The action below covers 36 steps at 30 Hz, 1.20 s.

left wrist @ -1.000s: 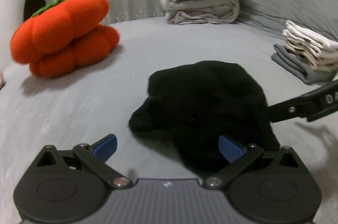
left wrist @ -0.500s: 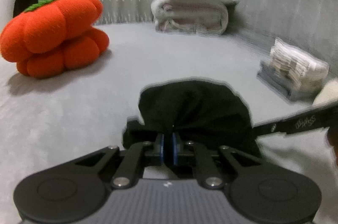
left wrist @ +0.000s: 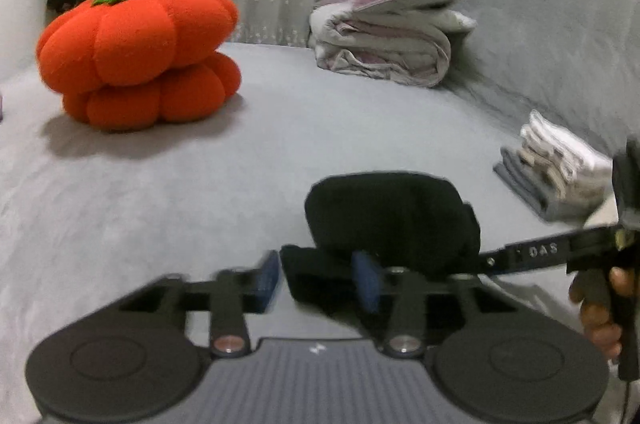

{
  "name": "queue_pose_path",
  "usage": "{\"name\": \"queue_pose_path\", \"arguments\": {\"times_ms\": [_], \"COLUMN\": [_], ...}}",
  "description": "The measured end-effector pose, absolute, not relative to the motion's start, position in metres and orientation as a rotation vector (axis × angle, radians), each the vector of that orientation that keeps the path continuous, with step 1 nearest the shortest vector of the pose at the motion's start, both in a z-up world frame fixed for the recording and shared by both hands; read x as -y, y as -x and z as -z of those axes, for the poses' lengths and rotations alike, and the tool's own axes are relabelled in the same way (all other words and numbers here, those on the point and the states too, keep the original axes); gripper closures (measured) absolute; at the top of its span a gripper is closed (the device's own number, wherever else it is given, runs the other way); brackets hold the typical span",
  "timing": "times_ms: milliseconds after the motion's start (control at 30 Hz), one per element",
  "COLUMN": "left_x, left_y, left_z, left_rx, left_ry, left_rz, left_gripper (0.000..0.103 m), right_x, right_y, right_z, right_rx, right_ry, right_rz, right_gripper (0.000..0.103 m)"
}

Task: Fold clothes
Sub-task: 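Close the left gripper on the black garment while the right gripper grasps another part, then lift the black garment off the bed with both grippers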

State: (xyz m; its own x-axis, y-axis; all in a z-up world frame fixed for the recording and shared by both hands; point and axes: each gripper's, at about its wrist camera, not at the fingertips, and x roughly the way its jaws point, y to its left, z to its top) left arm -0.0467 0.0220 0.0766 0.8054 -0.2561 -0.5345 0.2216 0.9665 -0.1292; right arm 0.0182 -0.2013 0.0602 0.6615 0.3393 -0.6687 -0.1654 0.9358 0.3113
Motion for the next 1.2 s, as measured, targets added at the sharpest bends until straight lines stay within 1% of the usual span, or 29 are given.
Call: {"name": "queue_pose_path", "arguments": {"times_ms": [33, 67, 100, 133, 333, 400, 467, 533, 567, 633, 667, 767, 933, 1100, 1133, 1167, 1200], "left_x": [-0.019, -0.018, -0.016, -0.015, 0.018, 0.029, 0.042, 0.055, 0.061, 0.07, 0.07, 0.043, 0.002, -0.034, -0.039, -0.043, -0.046], "left_y": [0.048, 0.049, 0.05, 0.051, 0.059, 0.062, 0.066, 0.068, 0.066, 0.059, 0.05, 0.036, 0.043, 0.043, 0.044, 0.046, 0.047], "left_z": [-0.077, -0.077, -0.076, -0.075, -0.066, -0.066, -0.066, -0.062, -0.058, -0.05, -0.047, -0.052, -0.091, -0.105, -0.107, -0.11, -0.112], "left_rx": [-0.577, -0.573, -0.573, -0.574, -0.537, -0.504, -0.465, -0.437, -0.439, -0.475, -0.541, -0.605, -0.482, -0.421, -0.412, -0.399, -0.384], "left_ry": [0.046, 0.041, 0.036, 0.031, -0.142, -0.176, -0.216, -0.27, -0.302, -0.353, -0.347, -0.196, -0.056, 0.085, 0.112, 0.147, 0.177], "left_rz": [0.266, 0.276, 0.287, 0.297, 0.384, 0.421, 0.451, 0.46, 0.45, 0.432, 0.418, 0.384, 0.342, 0.285, 0.284, 0.295, 0.309], "left_gripper": [0.044, 0.037, 0.028, 0.025, 0.017, 0.014, 0.009, 0.008, 0.011, 0.055, 0.099, 0.097, 0.097, 0.097, 0.097, 0.097, 0.097], "right_x": [0.199, 0.196, 0.193, 0.191, 0.178, 0.185, 0.193, 0.196, 0.197, 0.2, 0.201, 0.21, 0.225, 0.234, 0.232, 0.228, 0.224], "right_y": [-0.016, -0.015, -0.013, -0.011, -0.001, -0.001, 0.0, 0.0, 0.0, 0.002, 0.002, 0.002, 0.001, -0.001, -0.003, -0.005, -0.006], "right_z": [-0.062, -0.064, -0.066, -0.068, -0.079, -0.082, -0.084, -0.088, -0.09, -0.095, -0.097, -0.101, -0.105, -0.105, -0.102, -0.098, -0.094], "right_rx": [-0.785, -0.77, -0.754, -0.739, -0.652, -0.65, -0.638, -0.623, -0.616, -0.602, -0.593, -0.578, -0.56, -0.568, -0.587, -0.61, -0.631], "right_ry": [-0.231, -0.23, -0.228, -0.227, -0.229, -0.29, -0.353, -0.395, -0.403, -0.41, -0.396, -0.36, -0.304, -0.257, -0.255, -0.249, -0.234], "right_rz": [-0.308, -0.328, -0.348, -0.368, -0.481, -0.497, -0.513, -0.532, -0.538, -0.546, -0.538, -0.487, -0.389, -0.331, -0.341, -0.352, -0.356], "right_gripper": [0.095, 0.1, 0.1, 0.1, 0.1, 0.1, 0.1, 0.1, 0.1, 0.1, 0.1, 0.1, 0.1, 0.1, 0.096, 0.089, 0.085]}}
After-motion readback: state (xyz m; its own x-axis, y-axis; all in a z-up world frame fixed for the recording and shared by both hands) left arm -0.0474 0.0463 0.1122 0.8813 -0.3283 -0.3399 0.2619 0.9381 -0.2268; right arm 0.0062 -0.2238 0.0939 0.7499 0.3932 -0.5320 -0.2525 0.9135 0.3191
